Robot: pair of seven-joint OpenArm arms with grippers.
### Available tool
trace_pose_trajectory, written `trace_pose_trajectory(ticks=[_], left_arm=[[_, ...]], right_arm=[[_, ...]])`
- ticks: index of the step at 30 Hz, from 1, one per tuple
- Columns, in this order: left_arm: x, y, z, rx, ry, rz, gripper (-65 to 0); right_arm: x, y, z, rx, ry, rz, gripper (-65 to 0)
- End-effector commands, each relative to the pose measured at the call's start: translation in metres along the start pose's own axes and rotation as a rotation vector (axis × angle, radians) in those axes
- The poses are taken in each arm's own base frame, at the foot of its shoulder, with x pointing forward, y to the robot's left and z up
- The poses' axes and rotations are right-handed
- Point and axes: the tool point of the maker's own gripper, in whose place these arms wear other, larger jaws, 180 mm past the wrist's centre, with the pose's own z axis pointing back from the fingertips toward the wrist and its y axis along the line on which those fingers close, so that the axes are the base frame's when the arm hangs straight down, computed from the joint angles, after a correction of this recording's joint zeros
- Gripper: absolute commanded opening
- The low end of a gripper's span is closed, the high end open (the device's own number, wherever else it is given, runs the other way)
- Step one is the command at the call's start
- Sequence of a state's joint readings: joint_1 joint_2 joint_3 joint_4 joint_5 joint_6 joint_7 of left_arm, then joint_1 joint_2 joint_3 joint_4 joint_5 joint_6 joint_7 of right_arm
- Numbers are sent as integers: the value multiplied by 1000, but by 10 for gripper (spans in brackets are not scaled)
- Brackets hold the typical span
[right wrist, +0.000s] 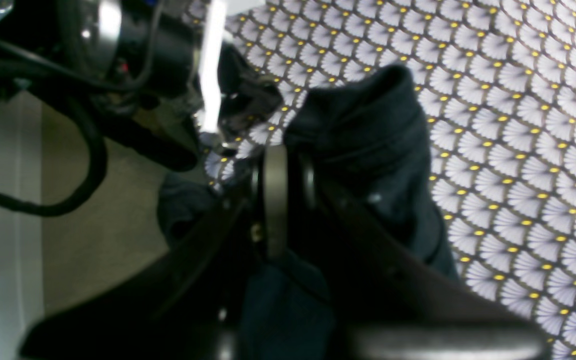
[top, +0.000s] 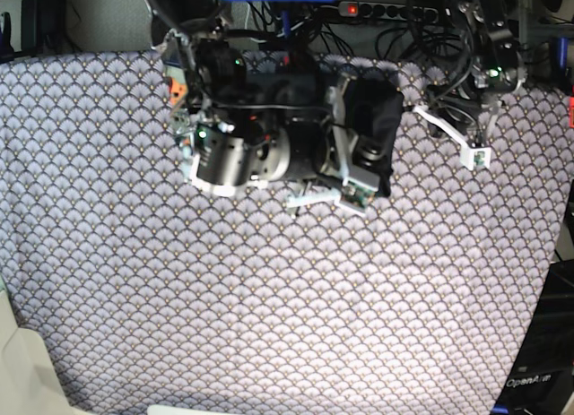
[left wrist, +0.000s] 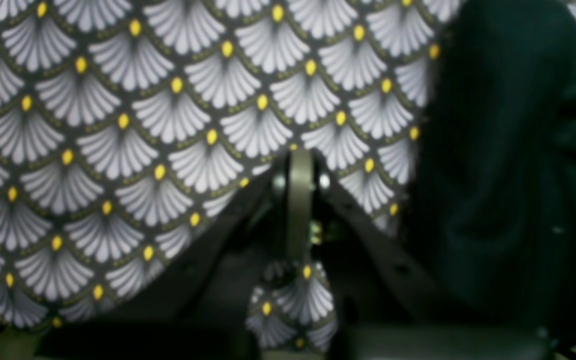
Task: Fold the T-shirt properly
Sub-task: 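Fold the held end with the right gripper over onto the left gripper's section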
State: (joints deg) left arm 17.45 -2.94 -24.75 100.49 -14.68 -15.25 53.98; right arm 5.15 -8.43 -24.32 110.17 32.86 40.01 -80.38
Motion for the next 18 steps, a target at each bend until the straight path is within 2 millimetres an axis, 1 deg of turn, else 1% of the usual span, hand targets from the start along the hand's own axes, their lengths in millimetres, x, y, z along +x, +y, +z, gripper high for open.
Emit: trace_pose_trajectory(ticks=[1, 3, 5, 6, 10, 12, 15, 18], left_arm=[[10, -1, 3, -4, -33, -7, -650], [12, -2, 3, -7, -38, -7, -650], [13, -2, 4, -7, -43, -10, -650], [12, -2, 4, -7, -42, -12, -650], [11, -7, 5, -39, -40, -59, -650], [11, -10, 5, -54, -40, -80, -650], [11, -11, 6, -60, -40, -88, -650], [11, -11, 6, -62, -40, -90, -650]], right_arm=[[17, 3, 3, 10, -60, 20, -650], [22, 1, 3, 9, -62, 40, -650], [23, 2, -2, 25, -47, 55, -650], [21, 4, -7, 39, -33, 56, -650], [15, -1, -18, 62, 3, 46, -650], [19, -3, -21, 68, -14, 40, -650], [13, -3, -27, 83, -3, 19, -650], [14, -3, -33, 101, 2, 24, -650]])
